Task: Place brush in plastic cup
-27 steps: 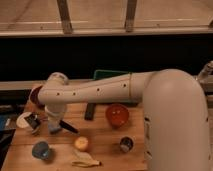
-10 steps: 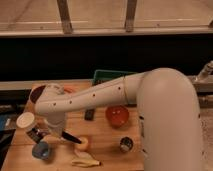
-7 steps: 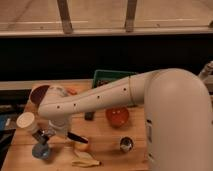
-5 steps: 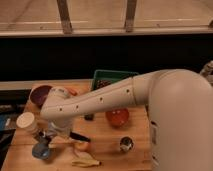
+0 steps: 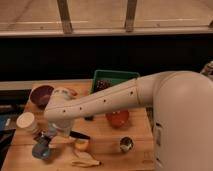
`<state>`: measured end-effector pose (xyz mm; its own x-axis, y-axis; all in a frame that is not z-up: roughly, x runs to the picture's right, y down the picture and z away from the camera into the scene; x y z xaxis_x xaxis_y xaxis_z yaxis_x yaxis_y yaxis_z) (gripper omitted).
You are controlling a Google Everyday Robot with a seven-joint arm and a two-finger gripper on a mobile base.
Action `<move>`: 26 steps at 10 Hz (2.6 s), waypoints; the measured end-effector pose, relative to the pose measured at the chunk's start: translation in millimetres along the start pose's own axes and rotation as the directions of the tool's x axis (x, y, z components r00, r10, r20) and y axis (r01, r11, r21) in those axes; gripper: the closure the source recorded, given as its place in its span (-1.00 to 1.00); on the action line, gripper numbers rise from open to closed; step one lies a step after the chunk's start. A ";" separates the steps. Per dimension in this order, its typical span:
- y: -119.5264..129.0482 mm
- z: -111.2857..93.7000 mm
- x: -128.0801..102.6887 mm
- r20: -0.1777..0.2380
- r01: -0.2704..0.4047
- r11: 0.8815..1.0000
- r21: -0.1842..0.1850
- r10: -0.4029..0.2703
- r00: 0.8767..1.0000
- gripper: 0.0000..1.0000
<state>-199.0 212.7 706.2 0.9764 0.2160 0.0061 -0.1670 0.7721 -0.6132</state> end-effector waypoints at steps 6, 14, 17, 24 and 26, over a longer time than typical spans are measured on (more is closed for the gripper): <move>21.5 9.0 -36.1 0.049 0.120 0.992 -0.032 -0.119 0.992 1.00; 30.0 36.4 -56.2 0.102 0.196 0.975 -0.102 -0.186 0.977 1.00; 25.6 43.3 -51.4 0.123 0.172 0.978 -0.121 -0.158 0.980 0.55; 22.3 40.4 -45.8 0.149 0.138 0.983 -0.117 -0.120 0.981 0.15; 23.4 40.6 -46.8 0.149 0.141 0.983 -0.117 -0.123 0.981 0.15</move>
<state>-254.1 244.9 723.6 0.9581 0.2058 0.1992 -0.0101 0.7192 -0.6947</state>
